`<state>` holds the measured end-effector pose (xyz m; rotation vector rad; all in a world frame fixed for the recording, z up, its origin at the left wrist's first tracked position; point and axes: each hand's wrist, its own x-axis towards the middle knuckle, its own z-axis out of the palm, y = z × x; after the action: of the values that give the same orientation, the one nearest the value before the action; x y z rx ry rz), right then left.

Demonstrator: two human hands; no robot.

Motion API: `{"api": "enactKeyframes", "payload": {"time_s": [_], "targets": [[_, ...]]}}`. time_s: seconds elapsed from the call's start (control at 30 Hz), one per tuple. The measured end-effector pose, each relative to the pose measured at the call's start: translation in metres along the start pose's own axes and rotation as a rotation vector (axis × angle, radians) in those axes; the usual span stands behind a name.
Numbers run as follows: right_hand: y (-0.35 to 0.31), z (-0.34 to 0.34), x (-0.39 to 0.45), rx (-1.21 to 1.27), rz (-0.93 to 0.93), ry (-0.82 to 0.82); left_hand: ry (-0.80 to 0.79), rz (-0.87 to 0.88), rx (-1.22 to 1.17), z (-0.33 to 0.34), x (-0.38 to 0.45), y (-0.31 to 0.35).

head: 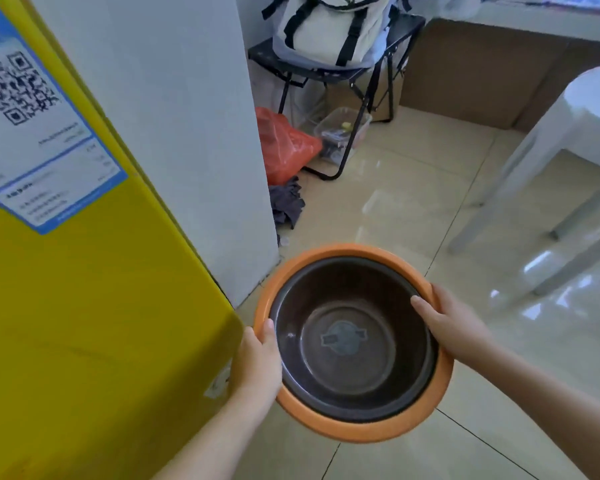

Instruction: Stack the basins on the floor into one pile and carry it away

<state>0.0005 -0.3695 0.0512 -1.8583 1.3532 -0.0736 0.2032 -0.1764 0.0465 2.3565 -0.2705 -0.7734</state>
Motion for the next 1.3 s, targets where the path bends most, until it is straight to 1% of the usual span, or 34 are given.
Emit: {"api": "enactKeyframes", "payload": {"time_s": [0.1,0.2,0.27,0.37,0.47,0.6,0.7,0.8,0.93,1.07,1.2,1.27,1.3], "targets": [[-0.027,-0.009,0.036,-0.054,0.013,0.008,0.051,-0.004,-0.012,0.007,0.013,0.020],[-0.024,0.001,0.084,-0.118,-0.020,0.024,0.048,-0.074,-0.058,0.033,0.034,0.018],[-0.017,0.013,0.120,-0.076,-0.047,0.032,0.052,-0.081,-0.046,0.048,0.047,0.019],[-0.007,0.037,0.166,-0.081,-0.041,-0.059,0.105,-0.066,-0.044,0.069,0.078,0.010],[-0.013,0.059,0.204,-0.116,-0.064,-0.131,0.176,-0.166,-0.115,0.091,0.110,-0.006],[-0.042,0.086,0.243,-0.153,-0.152,-0.202,0.255,-0.272,-0.237,0.111,0.113,-0.020],[-0.055,0.105,0.255,-0.184,-0.201,-0.245,0.271,-0.332,-0.246,0.114,0.110,-0.033],[-0.049,0.122,0.262,-0.210,-0.221,-0.254,0.298,-0.311,-0.231,0.112,0.115,-0.042],[-0.038,0.131,0.261,-0.165,-0.219,-0.245,0.296,-0.324,-0.205,0.119,0.119,-0.049],[-0.038,0.133,0.260,-0.195,-0.288,-0.210,0.306,-0.367,-0.211,0.121,0.120,-0.050],[-0.045,0.125,0.261,-0.271,-0.256,-0.264,0.240,-0.389,-0.199,0.112,0.121,-0.049],[-0.053,0.113,0.258,-0.314,-0.240,-0.240,0.191,-0.382,-0.109,0.099,0.121,-0.044],[-0.057,0.104,0.255,-0.332,-0.234,-0.216,0.164,-0.372,-0.020,0.092,0.120,-0.040]]}}
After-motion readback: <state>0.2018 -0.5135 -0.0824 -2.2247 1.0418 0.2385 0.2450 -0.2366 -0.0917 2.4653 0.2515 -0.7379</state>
